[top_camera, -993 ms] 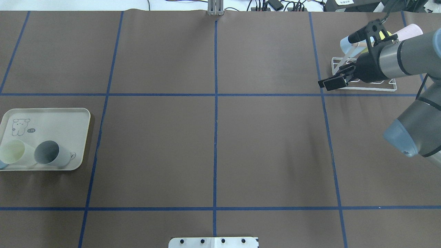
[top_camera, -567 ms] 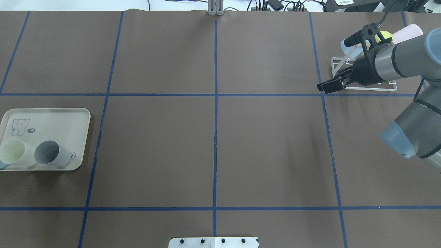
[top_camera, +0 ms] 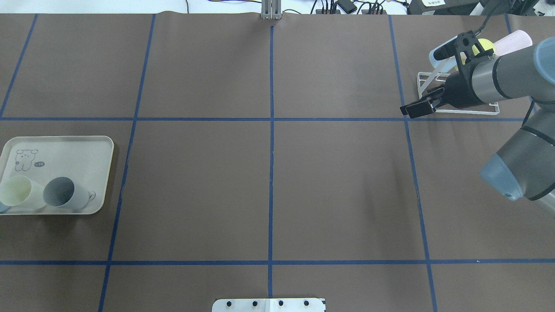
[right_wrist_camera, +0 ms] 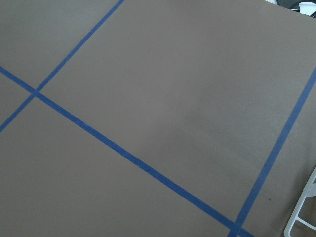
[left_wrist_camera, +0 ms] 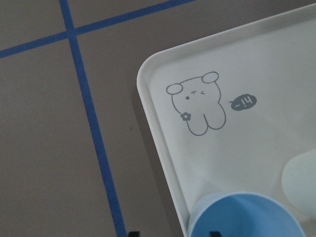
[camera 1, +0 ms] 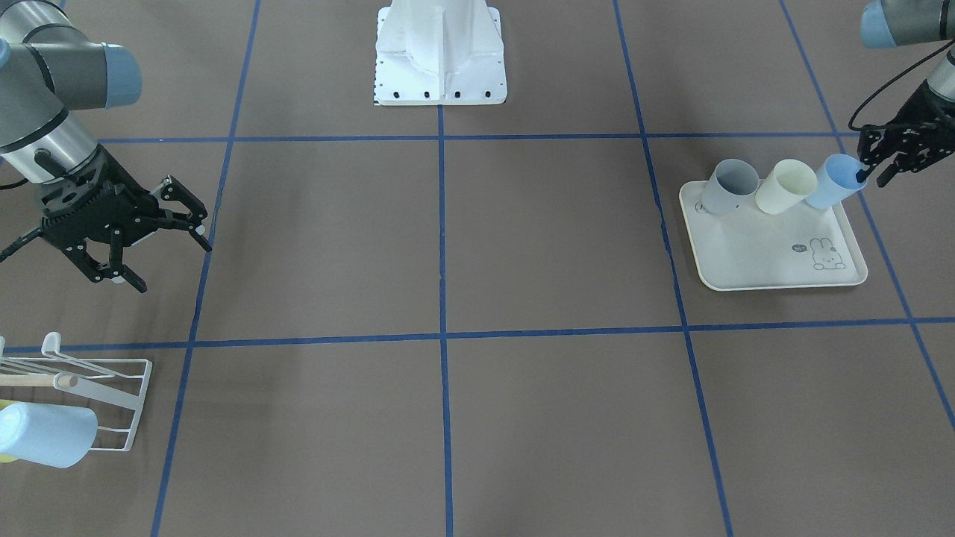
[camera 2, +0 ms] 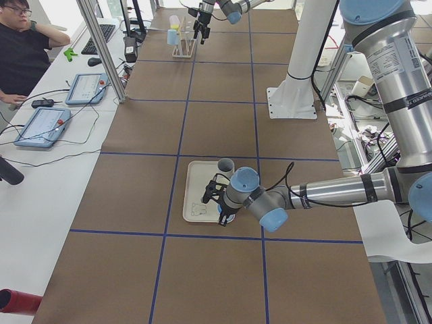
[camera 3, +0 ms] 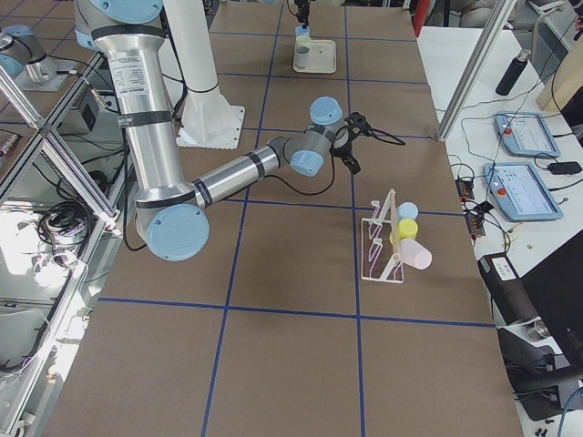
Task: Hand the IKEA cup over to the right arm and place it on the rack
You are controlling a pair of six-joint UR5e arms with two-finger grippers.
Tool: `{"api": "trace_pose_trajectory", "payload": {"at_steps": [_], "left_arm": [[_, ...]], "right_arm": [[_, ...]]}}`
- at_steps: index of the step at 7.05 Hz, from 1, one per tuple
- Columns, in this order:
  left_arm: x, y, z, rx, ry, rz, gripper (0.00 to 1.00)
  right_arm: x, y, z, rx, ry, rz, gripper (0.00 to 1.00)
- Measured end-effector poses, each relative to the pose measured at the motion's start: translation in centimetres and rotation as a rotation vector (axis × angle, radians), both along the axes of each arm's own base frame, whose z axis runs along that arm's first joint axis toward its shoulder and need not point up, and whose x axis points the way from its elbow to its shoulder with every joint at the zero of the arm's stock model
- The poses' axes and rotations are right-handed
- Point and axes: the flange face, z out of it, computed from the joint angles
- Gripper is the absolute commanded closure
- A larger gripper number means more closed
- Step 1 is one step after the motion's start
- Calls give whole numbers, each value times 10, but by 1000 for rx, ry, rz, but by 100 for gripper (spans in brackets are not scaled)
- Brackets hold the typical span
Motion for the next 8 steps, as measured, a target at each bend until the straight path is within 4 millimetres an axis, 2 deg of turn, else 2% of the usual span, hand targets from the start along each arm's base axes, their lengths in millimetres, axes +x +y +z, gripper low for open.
{"api": "trace_pose_trajectory", "payload": {"at_steps": [1, 4, 6, 7, 8], "left_arm": [[0, 0, 0, 0, 1, 1, 93], [2, 3, -4, -10, 28, 25, 100], [3, 4, -6, -12, 43, 40, 100], [-3, 1, -8, -11, 50, 27, 100], [-17, -6, -12, -9, 58, -13, 100]], "right_arm": [[0, 0, 0, -1, 0, -1, 0], [-1, 0, 1, 0, 3, 1, 0], [-4, 0, -2, 4, -1, -4, 0], [-10, 2, -4, 8, -3, -14, 0], [-20, 3, -10, 15, -9, -30, 0]]}}
